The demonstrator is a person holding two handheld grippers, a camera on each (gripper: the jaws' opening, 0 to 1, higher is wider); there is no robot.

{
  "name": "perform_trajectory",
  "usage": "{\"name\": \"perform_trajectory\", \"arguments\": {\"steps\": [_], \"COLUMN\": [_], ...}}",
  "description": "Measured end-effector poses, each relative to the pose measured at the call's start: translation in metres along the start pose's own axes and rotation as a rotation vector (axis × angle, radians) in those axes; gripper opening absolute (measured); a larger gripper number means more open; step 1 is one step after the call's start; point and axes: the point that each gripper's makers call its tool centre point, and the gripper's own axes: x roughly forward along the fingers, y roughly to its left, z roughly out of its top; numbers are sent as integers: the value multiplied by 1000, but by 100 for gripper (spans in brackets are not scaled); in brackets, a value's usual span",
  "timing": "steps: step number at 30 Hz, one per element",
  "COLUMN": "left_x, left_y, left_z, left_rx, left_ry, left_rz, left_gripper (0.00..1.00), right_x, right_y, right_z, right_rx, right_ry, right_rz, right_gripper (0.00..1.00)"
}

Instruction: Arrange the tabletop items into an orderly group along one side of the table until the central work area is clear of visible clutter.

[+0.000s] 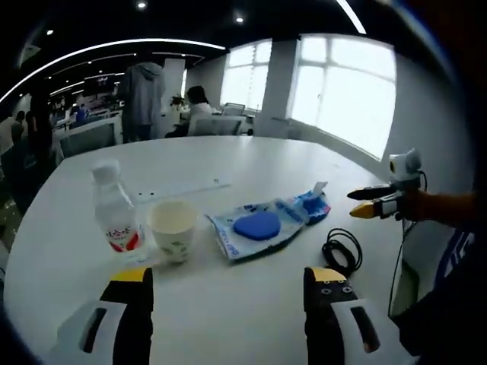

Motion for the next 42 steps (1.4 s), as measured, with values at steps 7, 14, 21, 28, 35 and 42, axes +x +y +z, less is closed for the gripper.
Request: {"name": "perform_trajectory", "arguments": {"steps": [7, 14, 21, 28, 35, 42], "left_x": [-19, -33, -39, -35, -16, 12], "left_y": [-3, -1, -9, -27, -65, -102], "left_z": [-10, -16, -20, -25, -33, -34], "left_rx": [-1, -27, -43, -21, 14, 19], "left_ry": [3, -19, -23, 0, 34, 65], "left_rz": [-22, -16, -30, -59, -145, -232], "left_gripper": [87, 92, 96, 98, 93, 82], "right_x": [-8, -6, 3, 12, 13, 11], "right_y": [3, 1, 0, 1, 2, -2], "right_z": [-8, -26, -53, -76, -87, -94], "right_rx": [-32, -37, -25, -20, -11, 4], "right_ry": [1, 52, 115, 166, 184, 185], "right_rz": [-12, -19, -1, 18, 21, 13], "right_gripper": [81, 72, 58, 52, 49, 42]}}
